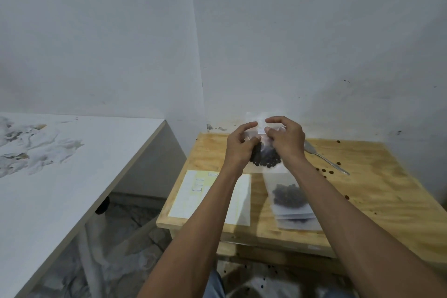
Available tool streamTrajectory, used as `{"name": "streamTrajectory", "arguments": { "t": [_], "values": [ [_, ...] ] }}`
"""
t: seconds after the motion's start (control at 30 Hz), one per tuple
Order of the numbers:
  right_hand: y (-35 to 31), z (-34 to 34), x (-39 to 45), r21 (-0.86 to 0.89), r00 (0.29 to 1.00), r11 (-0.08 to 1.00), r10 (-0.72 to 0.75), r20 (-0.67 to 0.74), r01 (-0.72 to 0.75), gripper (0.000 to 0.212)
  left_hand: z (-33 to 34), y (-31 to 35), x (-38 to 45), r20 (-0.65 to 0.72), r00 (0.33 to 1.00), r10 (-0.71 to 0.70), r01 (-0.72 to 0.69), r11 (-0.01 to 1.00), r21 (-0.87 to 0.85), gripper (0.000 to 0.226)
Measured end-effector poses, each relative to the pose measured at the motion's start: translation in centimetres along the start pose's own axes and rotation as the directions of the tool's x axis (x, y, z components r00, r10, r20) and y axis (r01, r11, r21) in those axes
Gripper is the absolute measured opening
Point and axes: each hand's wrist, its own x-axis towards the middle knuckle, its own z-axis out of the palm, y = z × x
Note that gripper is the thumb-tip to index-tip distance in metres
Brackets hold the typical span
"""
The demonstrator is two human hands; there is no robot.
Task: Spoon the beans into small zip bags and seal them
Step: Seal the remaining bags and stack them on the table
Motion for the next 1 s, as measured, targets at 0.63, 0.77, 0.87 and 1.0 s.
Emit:
{"name": "streamTrajectory", "arguments": {
  "t": [0.63,0.77,0.87,1.0],
  "values": [
    [5.1,15.8,3.9,-0.287,0.893,0.945,0.260,0.368,-0.157,0.057,-12.6,-7.9,9.9,-0.199,0.970,-0.143,0.228,0.825,0.517,0.049],
    [6.3,17.3,3.5,-0.571,0.888,0.819,0.220,0.404,0.057,0.046,-13.1,-9.7,10.8,-0.194,0.959,-0.208,0.285,0.690,0.666,0.046],
    [6.4,17.5,3.3,-0.663,0.893,0.740,0.215,0.396,0.116,0.043,-12.8,-9.4,10.9,-0.194,0.969,-0.154,0.247,0.557,0.793,0.041],
    [5.3,15.2,3.2,-0.591,0.928,0.800,0.138,0.345,0.101,0.034,-11.6,-7.6,9.9,-0.153,0.988,-0.012,0.144,0.426,0.893,0.033]
  ]
}}
